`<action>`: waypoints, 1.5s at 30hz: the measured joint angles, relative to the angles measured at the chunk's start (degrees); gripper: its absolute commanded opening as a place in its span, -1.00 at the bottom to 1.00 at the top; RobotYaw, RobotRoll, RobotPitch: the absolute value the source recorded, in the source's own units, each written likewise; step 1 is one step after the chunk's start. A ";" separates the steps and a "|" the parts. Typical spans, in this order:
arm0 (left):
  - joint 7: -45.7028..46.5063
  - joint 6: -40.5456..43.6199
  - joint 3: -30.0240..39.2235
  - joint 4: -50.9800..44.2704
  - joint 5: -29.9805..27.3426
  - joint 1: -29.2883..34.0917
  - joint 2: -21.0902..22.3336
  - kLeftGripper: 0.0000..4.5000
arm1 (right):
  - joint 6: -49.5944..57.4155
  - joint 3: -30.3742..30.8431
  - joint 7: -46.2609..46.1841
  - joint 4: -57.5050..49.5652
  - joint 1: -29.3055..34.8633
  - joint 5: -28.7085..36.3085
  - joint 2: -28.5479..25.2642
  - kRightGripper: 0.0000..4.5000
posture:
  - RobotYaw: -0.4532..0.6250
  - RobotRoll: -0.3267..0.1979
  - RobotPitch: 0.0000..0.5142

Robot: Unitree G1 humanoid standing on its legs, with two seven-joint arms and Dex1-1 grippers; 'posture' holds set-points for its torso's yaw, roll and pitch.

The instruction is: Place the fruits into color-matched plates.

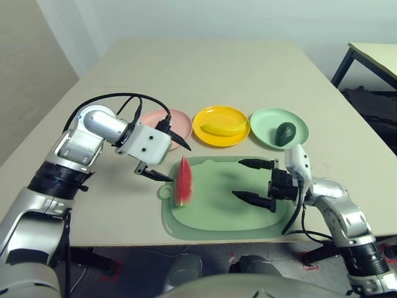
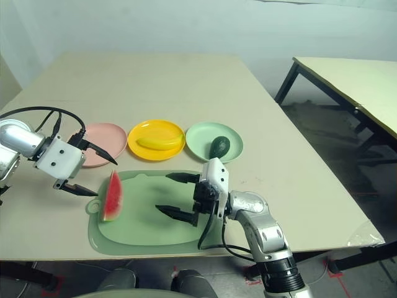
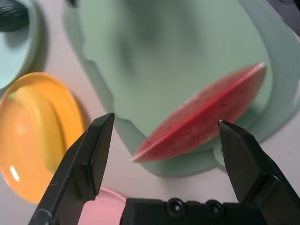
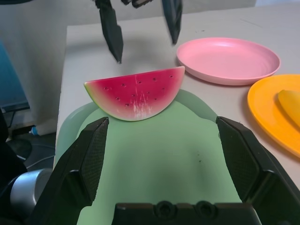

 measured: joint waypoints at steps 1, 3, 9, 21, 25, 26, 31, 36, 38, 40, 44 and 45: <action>0.00 -0.85 -1.23 0.57 0.23 -0.69 0.19 1.00 | -0.08 0.00 -0.04 0.00 0.02 0.48 0.00 0.99 | 0.13 0.25 -1.00; -0.01 -2.98 -4.88 1.65 0.52 -3.12 0.26 1.00 | -0.12 -0.04 -0.08 -0.01 0.25 1.46 -0.03 0.99 | 0.12 0.25 -1.00; -0.04 -7.55 -11.09 4.46 1.56 -7.53 -0.47 1.00 | -0.31 -0.05 -1.14 -0.04 1.04 2.11 -0.17 0.99 | 0.09 0.25 -1.00; -0.12 -16.28 -14.63 11.84 9.22 -8.50 -7.21 1.00 | 0.41 0.01 -4.54 -2.63 2.31 3.05 -0.76 0.99 | 0.05 0.25 -1.00; -0.16 -17.22 -15.27 12.11 9.82 -8.12 -8.83 1.00 | 0.83 0.02 -5.22 -2.66 1.82 3.23 -0.90 0.99 | 0.04 0.25 -1.00; -0.18 -17.26 -15.53 12.10 10.08 -7.84 -9.21 1.00 | 0.92 0.02 -5.39 -2.75 1.70 3.27 -0.90 0.99 | 0.04 0.25 -1.00; -0.21 -17.20 -16.17 12.00 10.65 -6.44 -10.18 1.00 | 1.35 0.04 -5.80 -3.03 1.67 3.50 -0.93 0.99 | 0.03 0.25 -1.00; -0.25 -16.27 -16.97 11.67 10.67 -5.95 -10.17 1.00 | 1.50 0.08 -6.07 -3.21 1.67 3.52 -0.96 0.99 | 0.03 0.25 -1.00; -0.27 -15.70 -17.05 11.56 10.64 -5.91 -10.15 0.83 | 1.49 0.18 -6.09 -3.22 1.67 3.52 -1.00 1.00 | 0.03 0.25 -1.00; -0.32 -14.42 -17.72 11.13 10.55 -5.87 -9.96 0.59 | 1.15 0.51 -5.41 -3.22 1.96 3.51 -1.57 1.00 | 0.03 0.25 -1.00; -0.38 -11.70 -18.69 9.92 9.97 -5.84 -8.65 0.01 | -1.91 1.53 -1.97 -3.22 3.67 3.44 -3.80 1.00 | 0.03 0.25 -1.00; -0.37 -11.10 -18.70 9.72 9.78 -5.88 -8.43 -0.06 | -3.01 1.71 -0.86 -3.22 4.00 3.39 -4.42 1.00 | 0.03 0.25 -1.00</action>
